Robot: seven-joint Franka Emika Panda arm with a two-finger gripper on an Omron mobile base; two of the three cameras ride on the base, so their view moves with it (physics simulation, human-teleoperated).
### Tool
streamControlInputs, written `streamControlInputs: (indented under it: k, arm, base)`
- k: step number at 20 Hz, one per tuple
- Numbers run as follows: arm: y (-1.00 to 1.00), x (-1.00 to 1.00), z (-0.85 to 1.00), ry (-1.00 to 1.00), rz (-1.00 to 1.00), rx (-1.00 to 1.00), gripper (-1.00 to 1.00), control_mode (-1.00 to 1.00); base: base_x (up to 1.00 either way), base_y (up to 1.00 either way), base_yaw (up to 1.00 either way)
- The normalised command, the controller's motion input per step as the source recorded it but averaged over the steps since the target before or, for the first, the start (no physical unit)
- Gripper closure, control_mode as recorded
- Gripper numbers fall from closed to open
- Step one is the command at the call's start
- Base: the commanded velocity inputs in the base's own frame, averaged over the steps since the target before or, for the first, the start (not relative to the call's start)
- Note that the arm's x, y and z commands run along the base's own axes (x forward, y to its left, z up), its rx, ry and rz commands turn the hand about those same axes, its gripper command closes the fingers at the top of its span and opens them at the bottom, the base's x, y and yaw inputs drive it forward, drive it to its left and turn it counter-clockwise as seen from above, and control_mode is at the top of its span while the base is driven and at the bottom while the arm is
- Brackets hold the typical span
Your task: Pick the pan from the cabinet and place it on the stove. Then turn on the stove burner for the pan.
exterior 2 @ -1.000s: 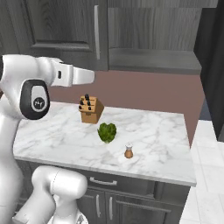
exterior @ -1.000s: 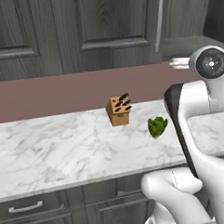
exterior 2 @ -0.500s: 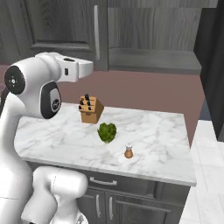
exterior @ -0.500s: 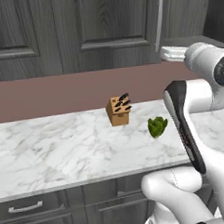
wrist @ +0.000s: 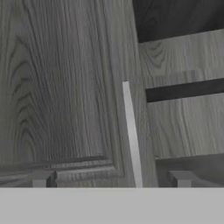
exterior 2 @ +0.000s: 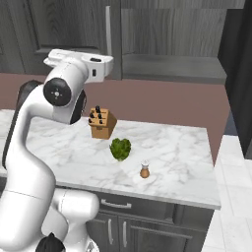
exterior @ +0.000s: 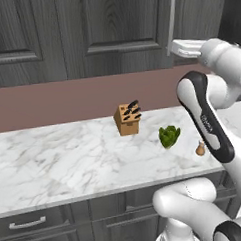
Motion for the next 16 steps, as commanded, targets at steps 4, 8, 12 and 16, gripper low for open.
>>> streamControlInputs:
  k: [4,8,12,16]
  arm:
    - [0.08,0.09,0.02,0.0,0.0,-0.07,-1.0,-1.0]
    - [0.01,0.48,-0.03,0.0,-0.05,-0.05,-1.0,-1.0]
    - [0.0,0.49,-0.02,-0.01,-0.01,0.0,-1.0,-1.0]
    - [0.0,0.39,-0.05,-0.08,0.0,0.0,-1.0,-1.0]
  base:
    - [0.0,0.0,0.0]
    - [0.0,0.0,0.0]
    - [0.0,0.0,0.0]
    - [0.0,0.0,0.0]
